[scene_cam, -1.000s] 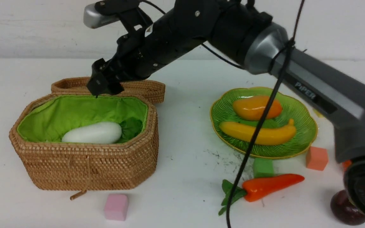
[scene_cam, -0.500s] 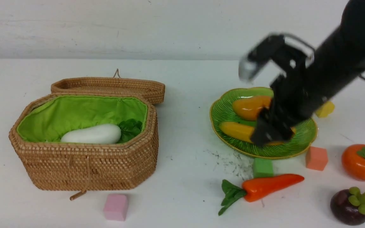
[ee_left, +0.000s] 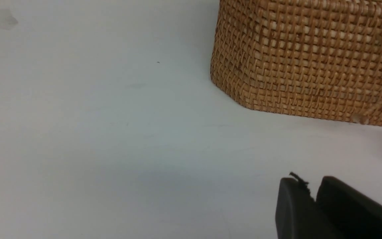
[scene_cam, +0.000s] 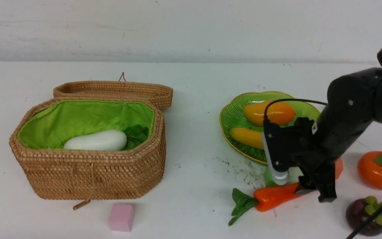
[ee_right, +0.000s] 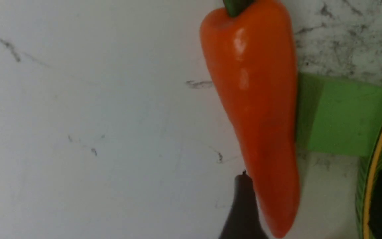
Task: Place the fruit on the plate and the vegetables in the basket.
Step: Use the right arm to grab a carrot and put it into the left basket
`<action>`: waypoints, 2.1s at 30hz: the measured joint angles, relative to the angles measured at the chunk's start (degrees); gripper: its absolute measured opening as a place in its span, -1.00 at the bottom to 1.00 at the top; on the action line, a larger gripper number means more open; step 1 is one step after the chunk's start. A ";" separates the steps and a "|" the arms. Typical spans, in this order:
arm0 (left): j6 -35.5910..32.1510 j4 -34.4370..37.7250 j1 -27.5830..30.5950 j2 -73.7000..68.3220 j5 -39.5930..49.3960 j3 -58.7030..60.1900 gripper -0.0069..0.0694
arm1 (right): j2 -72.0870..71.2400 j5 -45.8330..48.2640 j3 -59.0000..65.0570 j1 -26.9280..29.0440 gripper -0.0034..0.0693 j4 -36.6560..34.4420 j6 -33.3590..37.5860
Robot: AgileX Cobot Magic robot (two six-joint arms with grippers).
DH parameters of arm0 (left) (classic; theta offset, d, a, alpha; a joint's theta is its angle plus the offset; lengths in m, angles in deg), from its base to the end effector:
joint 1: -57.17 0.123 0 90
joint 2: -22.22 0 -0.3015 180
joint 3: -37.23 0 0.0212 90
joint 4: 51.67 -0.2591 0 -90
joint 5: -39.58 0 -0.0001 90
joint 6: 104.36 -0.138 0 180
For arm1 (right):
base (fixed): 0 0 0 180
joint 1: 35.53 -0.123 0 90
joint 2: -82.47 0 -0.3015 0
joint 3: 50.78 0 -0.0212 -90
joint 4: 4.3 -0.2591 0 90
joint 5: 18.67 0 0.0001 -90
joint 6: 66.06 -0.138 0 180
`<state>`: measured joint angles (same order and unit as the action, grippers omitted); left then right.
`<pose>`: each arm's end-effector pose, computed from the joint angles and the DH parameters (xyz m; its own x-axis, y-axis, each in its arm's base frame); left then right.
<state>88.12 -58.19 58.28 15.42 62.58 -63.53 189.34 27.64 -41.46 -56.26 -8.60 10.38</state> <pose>0.0879 0.0078 0.1530 -0.3150 -0.1188 -0.9416 -0.0975 0.9909 -0.0924 0.3442 0.1383 0.1848 0.0998 -0.9857 -0.1355 -0.9597 -0.0594 -0.2749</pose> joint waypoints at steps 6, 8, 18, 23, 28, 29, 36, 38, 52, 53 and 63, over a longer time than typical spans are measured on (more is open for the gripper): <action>0.00 0.00 0.00 0.00 0.00 0.00 -0.54 | 0.13 -0.20 0.00 -0.90 0.47 -13.54 9.77; 0.00 0.00 0.00 0.00 0.00 0.00 -0.54 | 0.21 -0.20 0.00 -1.04 0.47 -16.10 12.16; 0.00 0.00 0.00 0.00 0.00 0.00 -0.54 | 3.42 -0.27 0.00 -1.22 0.47 -16.69 14.64; 0.00 0.00 0.00 0.00 0.00 0.00 -0.54 | 5.31 -0.39 0.00 -1.22 0.47 -16.19 14.70; 0.00 0.00 0.00 0.00 0.00 0.00 -0.53 | 8.33 -0.88 0.00 -1.22 0.45 -14.95 14.82; 0.00 0.00 0.00 0.00 0.00 0.00 -0.53 | 8.62 -0.88 0.00 -1.22 0.43 -14.86 14.81; 0.00 0.00 0.00 0.00 0.00 0.00 -0.52 | 8.28 1.48 -0.22 -3.66 0.22 -13.76 13.60; 0.00 0.00 0.00 0.00 0.00 0.00 -0.51 | 7.15 2.44 -0.80 -5.13 0.22 -14.51 11.87; 0.00 0.00 0.00 0.00 0.00 0.00 -0.47 | 8.54 -8.29 -35.03 -18.20 0.22 -48.41 -3.05; 0.00 0.00 0.00 0.00 0.00 0.00 -0.47 | 9.99 -10.01 -36.66 -18.48 0.22 -51.64 -1.74; 0.00 0.00 0.00 0.00 0.00 0.00 -0.44 | 25.97 -13.42 -48.39 -19.97 0.22 -61.76 0.85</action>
<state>88.12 -58.19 58.28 15.42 62.58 -63.53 215.32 14.23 -89.85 -76.24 -70.36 11.23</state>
